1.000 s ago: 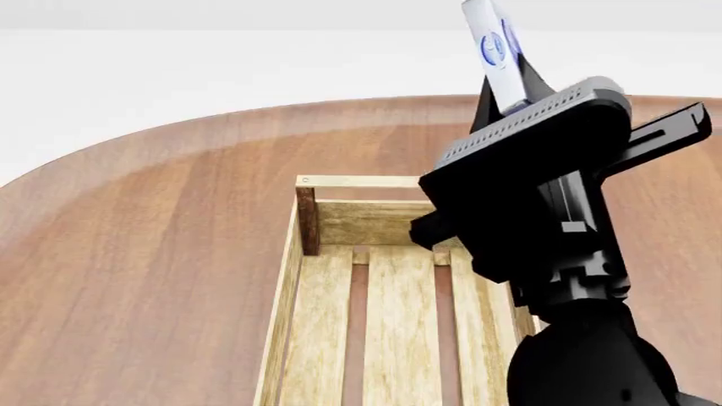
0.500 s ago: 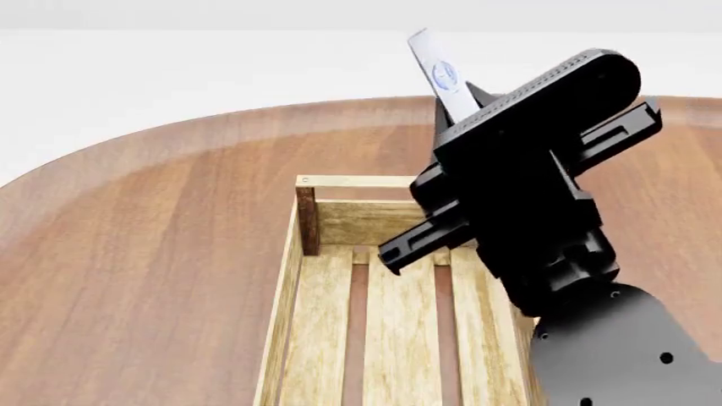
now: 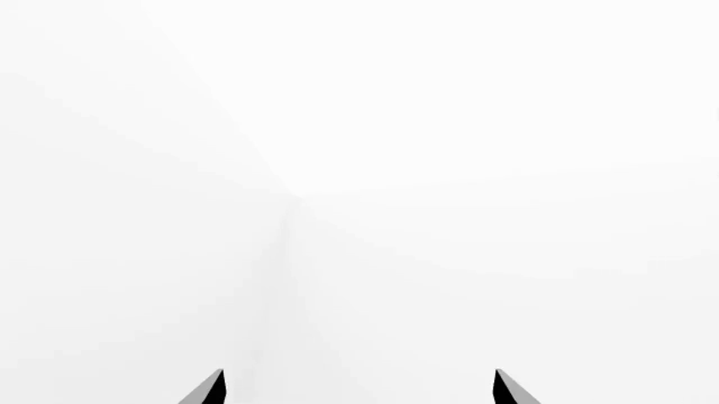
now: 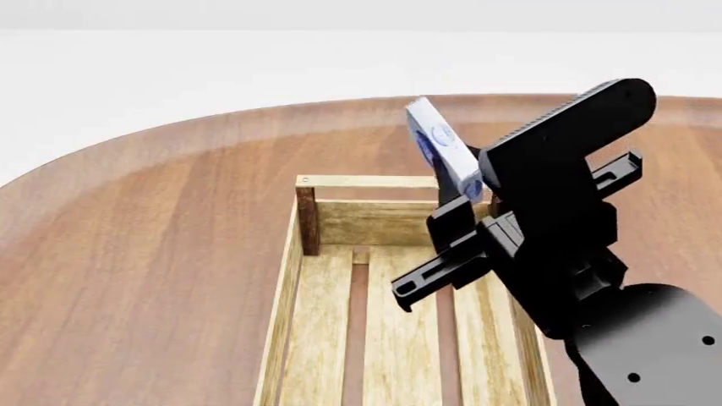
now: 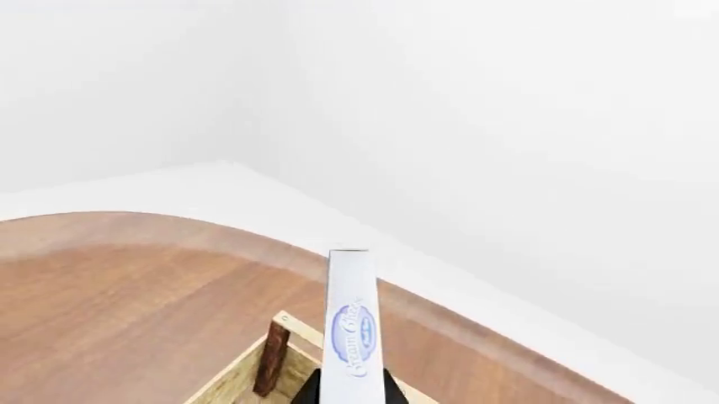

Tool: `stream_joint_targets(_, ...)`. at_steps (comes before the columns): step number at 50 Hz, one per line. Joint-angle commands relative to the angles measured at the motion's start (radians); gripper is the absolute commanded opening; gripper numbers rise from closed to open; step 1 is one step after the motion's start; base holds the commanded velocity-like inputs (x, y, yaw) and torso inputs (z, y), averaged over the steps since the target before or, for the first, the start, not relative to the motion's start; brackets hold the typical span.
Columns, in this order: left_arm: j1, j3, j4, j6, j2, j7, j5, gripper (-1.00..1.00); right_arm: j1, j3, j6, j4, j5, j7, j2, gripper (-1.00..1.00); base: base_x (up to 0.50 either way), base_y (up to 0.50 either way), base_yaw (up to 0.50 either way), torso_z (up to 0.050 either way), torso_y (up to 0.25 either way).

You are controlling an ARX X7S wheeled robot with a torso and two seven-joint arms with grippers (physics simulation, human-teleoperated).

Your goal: Pick up the cream cheese and put it in the tray.

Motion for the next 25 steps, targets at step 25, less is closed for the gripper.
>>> stream_joint_targets(25,-0.005,-0.012,-0.002,-0.019,0.012,-0.020,0.026,1.00,0.008,-0.026,0.040,0.007,0.033,-0.060,0.009,-1.00,0.00,0.00,0.00,0.000,0.000)
